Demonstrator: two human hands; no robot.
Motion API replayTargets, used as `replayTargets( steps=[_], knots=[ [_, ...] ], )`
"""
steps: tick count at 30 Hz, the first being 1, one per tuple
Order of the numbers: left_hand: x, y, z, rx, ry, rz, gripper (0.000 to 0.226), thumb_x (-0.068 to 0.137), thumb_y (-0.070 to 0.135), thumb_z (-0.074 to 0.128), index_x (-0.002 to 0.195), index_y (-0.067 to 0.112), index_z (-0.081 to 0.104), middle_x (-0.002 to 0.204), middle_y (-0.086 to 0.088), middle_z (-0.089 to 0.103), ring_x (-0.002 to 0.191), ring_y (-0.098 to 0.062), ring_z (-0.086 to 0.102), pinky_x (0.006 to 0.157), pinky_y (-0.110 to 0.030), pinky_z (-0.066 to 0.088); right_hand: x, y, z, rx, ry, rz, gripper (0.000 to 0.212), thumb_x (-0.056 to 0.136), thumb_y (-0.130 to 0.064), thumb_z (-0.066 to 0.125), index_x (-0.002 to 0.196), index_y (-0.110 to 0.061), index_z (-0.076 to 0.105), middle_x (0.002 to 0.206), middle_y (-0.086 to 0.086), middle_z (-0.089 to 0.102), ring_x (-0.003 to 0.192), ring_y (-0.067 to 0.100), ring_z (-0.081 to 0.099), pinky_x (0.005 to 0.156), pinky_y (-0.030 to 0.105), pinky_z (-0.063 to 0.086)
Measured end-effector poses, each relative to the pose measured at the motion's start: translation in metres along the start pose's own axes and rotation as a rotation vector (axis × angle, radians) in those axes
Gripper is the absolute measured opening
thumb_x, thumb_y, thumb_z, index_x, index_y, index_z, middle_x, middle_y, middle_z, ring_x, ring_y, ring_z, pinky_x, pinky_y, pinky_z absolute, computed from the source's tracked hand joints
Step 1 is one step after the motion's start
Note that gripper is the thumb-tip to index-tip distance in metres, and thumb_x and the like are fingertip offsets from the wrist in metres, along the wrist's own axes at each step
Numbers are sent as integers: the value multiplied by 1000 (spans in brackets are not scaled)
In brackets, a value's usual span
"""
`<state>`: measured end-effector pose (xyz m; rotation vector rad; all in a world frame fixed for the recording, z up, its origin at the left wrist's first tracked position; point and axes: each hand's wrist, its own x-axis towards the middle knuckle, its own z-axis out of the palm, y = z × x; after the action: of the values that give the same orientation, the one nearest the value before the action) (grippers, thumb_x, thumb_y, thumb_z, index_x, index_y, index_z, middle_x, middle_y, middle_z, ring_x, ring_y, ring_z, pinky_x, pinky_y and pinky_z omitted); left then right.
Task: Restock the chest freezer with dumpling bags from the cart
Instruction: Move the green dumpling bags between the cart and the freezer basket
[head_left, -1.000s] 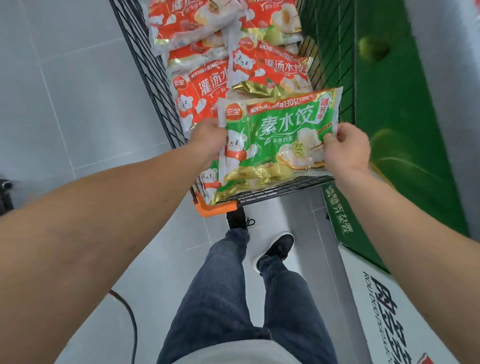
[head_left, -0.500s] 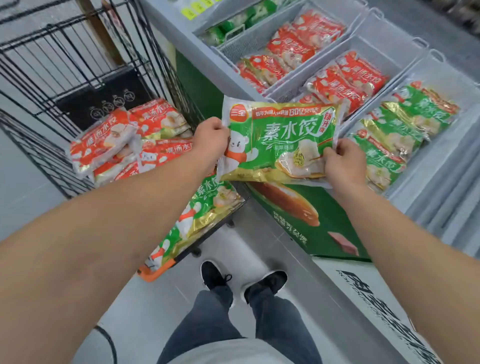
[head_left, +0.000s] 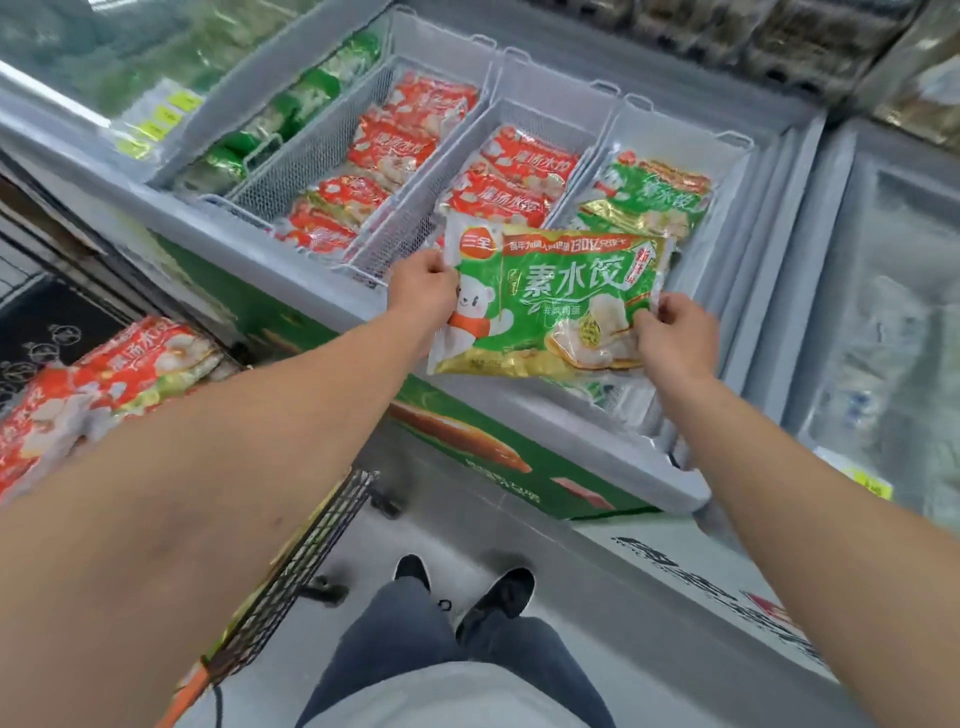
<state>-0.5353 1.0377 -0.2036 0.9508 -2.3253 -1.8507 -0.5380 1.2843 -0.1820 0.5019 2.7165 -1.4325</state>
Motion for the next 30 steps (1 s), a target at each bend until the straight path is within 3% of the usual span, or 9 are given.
replayTargets(
  steps=[4,8,12,16,18,22,25,28,30],
  knots=[
    [24,19,35,16,-63,-18,23,94,7,49,74,16,57,95,-12,72,90,-32,69,79,-51,58,30,10,-10,45,40,39,11,89,-10,53,79,-4,55,71,2,49,67,17,43,58,30,31],
    [72,23,66,11,-147,-21,15,90,10,50,94,7,63,100,-19,72,93,-39,70,82,-61,56,64,15,-7,47,73,70,9,89,-8,53,83,-3,56,71,-2,45,64,14,41,58,30,30],
    [115,38,96,76,-177,14,18,93,10,50,79,21,52,84,-12,56,76,-20,54,68,-40,48,106,20,8,46,110,123,11,89,-11,54,86,-3,62,76,2,55,68,16,48,57,28,35],
    [168,49,122,150,-212,2,33,96,7,47,66,18,42,73,-8,48,68,-18,45,60,-34,34,151,20,32,29,144,213,13,89,-14,55,87,-2,61,75,4,57,66,16,50,58,28,37],
    [194,51,132,177,-246,-12,33,97,7,48,67,20,45,73,-6,49,67,-18,45,59,-32,35,169,20,43,25,154,245,12,88,-12,54,83,-3,61,72,4,55,62,16,48,56,28,35],
    [226,48,149,261,-318,-20,17,99,11,49,85,18,56,87,-10,55,77,-19,50,66,-35,41,189,30,61,27,153,343,21,90,-11,54,71,-21,55,66,-4,55,59,11,49,55,26,35],
    [235,32,161,323,-406,-72,15,97,10,48,85,15,55,85,-11,56,75,-20,52,66,-34,42,192,46,72,-15,147,434,21,88,-11,54,70,-20,52,65,-3,53,64,17,50,60,27,38],
    [238,11,168,389,-526,-141,12,88,9,54,88,2,63,84,-12,69,75,-28,67,70,-39,59,188,62,78,-120,114,538,17,84,-11,54,70,-19,55,70,2,58,73,25,55,65,33,42],
    [230,4,165,485,-587,-137,10,86,6,55,83,0,62,79,-14,68,72,-28,65,59,-37,57,179,71,79,-181,63,594,13,84,-10,55,73,-16,58,78,7,64,79,28,59,68,35,46]
  ],
)
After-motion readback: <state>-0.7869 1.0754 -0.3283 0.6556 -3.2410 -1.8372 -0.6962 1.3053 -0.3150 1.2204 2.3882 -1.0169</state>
